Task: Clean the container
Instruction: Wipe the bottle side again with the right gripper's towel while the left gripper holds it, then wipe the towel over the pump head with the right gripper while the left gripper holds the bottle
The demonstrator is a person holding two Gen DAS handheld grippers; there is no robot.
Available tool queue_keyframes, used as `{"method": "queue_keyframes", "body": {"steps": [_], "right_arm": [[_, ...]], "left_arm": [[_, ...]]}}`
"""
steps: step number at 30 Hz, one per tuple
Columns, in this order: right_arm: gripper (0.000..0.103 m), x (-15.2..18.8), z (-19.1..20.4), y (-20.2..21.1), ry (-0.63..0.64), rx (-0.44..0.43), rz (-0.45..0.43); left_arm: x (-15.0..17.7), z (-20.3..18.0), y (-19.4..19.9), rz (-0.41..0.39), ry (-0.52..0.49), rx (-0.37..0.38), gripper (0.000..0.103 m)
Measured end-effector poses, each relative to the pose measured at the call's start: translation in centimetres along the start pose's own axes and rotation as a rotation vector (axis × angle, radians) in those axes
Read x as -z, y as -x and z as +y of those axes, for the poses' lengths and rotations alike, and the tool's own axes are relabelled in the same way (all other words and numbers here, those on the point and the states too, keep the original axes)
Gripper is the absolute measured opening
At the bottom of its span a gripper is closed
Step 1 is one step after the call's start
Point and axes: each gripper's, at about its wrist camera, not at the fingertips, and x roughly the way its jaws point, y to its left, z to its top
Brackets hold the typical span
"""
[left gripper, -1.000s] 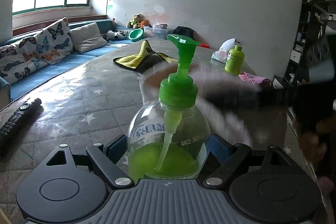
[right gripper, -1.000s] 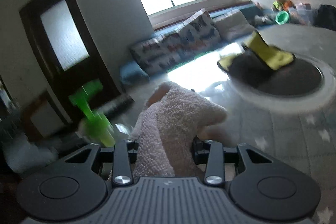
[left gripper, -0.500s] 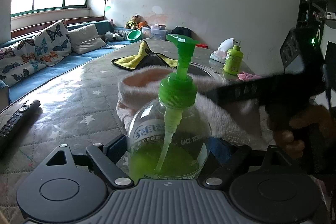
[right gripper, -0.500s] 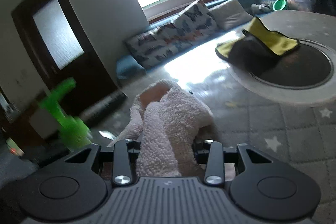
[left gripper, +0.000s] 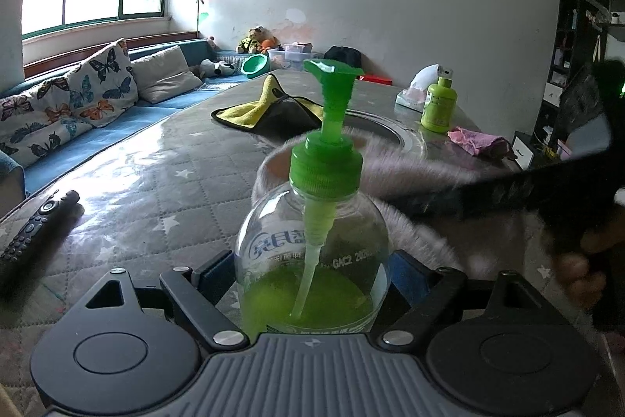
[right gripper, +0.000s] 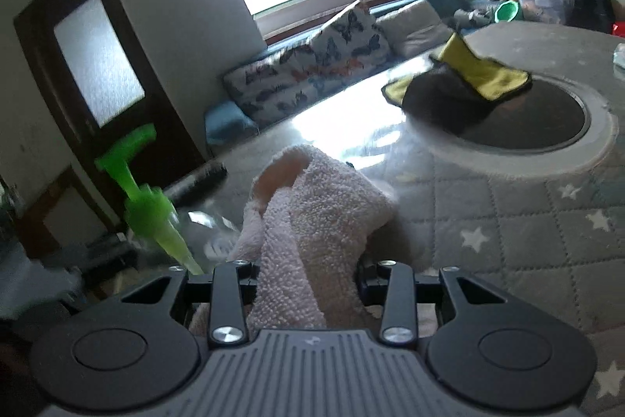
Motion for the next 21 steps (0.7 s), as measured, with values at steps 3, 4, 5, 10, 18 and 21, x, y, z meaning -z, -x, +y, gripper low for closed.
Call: {"method": "queue_keyframes", "body": {"steps": [3,4,5,10,18,21], "right_arm": [[0.037,-1.4,0.7,1.8,-0.009,-0.038,-0.070],[0.037,-1.9,1.2,2.5,0.001,-0.051,-0.097],[0.037,-2.5,1.8,3.2,0.013,-0.065,-0.127],[0.037,-4.4,5.0,5.3,0.068,-0.152,-0.217],[0.038,-4.6,7.9,2.2,0.188,-0.069,-0.160],[0.038,-5.2,5.3,1.2,0.021,-0.090,-0.155]], "left_arm": [[-0.1,0.1,-0.1,0.002,-0.003,0.001,0.088],[-0.1,0.1,-0.1,0.002,-0.003,0.001,0.088],[-0.1,0.1,-0.1,0.002,-0.003,0.001,0.088],[-0.1,0.4,0.0,0.003,-0.005,0.001,0.088],[-0.1,0.7,-0.1,0.001,-0.003,0.001,0.087],[-0.2,0.9,-0.1,0.001,0.001,0.006,0.087]]}}
